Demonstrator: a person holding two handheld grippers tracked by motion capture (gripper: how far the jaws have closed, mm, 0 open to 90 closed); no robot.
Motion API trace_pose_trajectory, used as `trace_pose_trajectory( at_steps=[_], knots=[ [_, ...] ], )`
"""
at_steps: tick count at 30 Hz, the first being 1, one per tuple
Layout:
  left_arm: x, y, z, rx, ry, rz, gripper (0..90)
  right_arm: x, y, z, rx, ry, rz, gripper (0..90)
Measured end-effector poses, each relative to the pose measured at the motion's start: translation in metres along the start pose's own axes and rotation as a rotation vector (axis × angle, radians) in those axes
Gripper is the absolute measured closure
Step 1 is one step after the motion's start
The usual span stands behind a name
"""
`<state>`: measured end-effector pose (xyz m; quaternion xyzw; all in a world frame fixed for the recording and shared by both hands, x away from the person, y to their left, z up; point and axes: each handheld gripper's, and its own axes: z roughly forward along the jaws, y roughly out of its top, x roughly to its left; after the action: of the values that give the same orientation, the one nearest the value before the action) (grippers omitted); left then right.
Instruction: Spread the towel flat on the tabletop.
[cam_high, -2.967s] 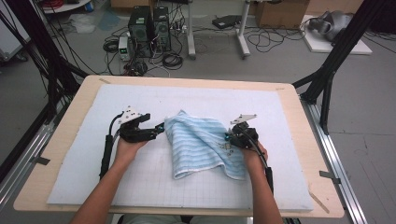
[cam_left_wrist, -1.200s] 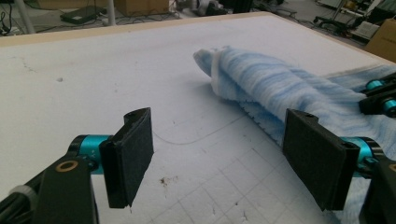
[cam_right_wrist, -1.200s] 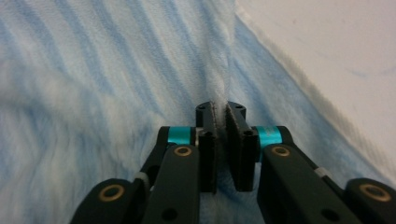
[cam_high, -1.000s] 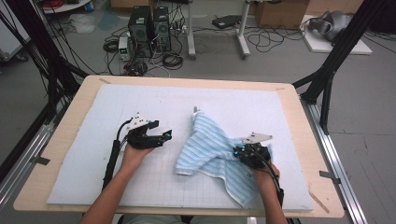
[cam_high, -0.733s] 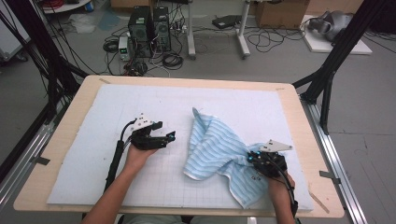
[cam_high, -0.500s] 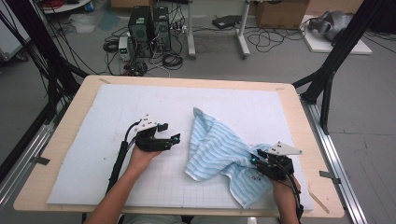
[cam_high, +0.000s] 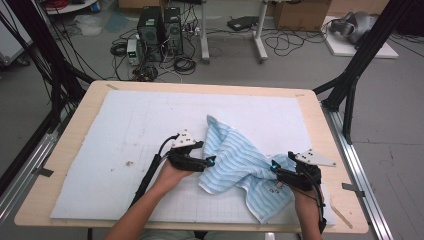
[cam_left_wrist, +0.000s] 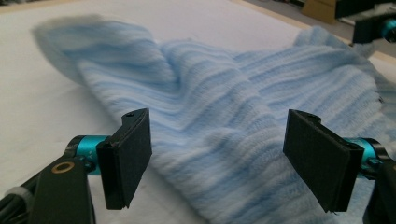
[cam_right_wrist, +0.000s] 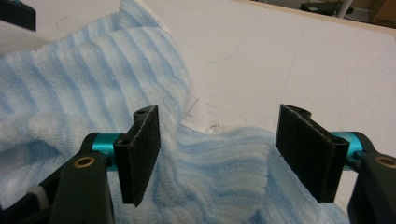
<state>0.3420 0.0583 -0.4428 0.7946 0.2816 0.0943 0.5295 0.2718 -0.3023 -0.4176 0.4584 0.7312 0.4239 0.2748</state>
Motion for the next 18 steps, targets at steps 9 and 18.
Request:
trace_pose_trajectory(
  at_steps=[9, 18],
  knots=[
    [-0.016, -0.001, 0.018, 0.143, 0.036, 0.107, 30.0, -0.002, 0.001, 0.003, -0.001, 0.007, 0.018, 30.8],
    [-0.02, 0.0, 0.018, 0.215, -0.001, 0.201, 83.0, 0.0, 0.0, 0.008, 0.005, 0.002, 0.014, 31.2]
  ],
)
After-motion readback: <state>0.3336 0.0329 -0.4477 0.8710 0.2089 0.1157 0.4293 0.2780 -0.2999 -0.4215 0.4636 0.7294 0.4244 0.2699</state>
